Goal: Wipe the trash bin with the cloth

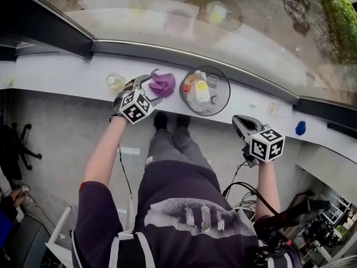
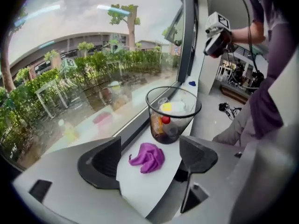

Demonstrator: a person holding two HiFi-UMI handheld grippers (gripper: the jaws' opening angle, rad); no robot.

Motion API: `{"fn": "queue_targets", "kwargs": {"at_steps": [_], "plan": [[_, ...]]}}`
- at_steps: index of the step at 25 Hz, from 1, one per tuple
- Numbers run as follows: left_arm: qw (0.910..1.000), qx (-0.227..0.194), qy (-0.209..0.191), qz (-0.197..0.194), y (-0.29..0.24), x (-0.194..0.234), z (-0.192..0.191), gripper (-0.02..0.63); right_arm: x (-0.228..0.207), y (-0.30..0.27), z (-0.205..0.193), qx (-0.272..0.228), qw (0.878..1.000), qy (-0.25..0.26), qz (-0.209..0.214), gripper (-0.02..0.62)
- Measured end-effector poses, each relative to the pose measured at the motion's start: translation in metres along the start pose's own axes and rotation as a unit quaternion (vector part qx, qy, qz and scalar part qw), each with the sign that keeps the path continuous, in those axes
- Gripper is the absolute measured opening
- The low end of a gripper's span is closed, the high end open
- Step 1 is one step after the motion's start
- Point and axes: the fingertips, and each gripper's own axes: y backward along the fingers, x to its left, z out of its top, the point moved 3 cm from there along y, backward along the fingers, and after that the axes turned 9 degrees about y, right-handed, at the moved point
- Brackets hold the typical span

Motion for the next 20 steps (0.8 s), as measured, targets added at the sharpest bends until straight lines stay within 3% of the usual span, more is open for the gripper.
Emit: {"fn": "queue_targets", "kwargs": {"at_steps": [4,7,10,14,20], "plan": [[0.9977,0.061,-0.021,-0.022,-0.063,0.005,-0.026,0.368,-0.046,-0.022,-0.010,0.023,0.998,0.024,-0.055,-0.002],[0.9950,0.090,0.002,-0.042,-0.111,0.001,-0.052,0.368,-0.081,-0.036,-0.018,0.024,0.995,0.013,-0.091,0.000],[0.9918,0.114,0.025,-0.054,-0.157,0.003,-0.080,0.368,-0.102,-0.056,-0.026,0.035,0.995,0.019,-0.097,-0.002],[0.9896,0.094,0.098,-0.048,-0.205,0.017,-0.099,0.368,-0.125,-0.083,-0.028,0.034,0.994,0.021,-0.098,0.000],[0.9881,0.102,0.107,-0.041,-0.246,0.013,-0.118,0.367,-0.147,-0.106,-0.041,0.030,0.994,0.000,-0.102,0.000]]}}
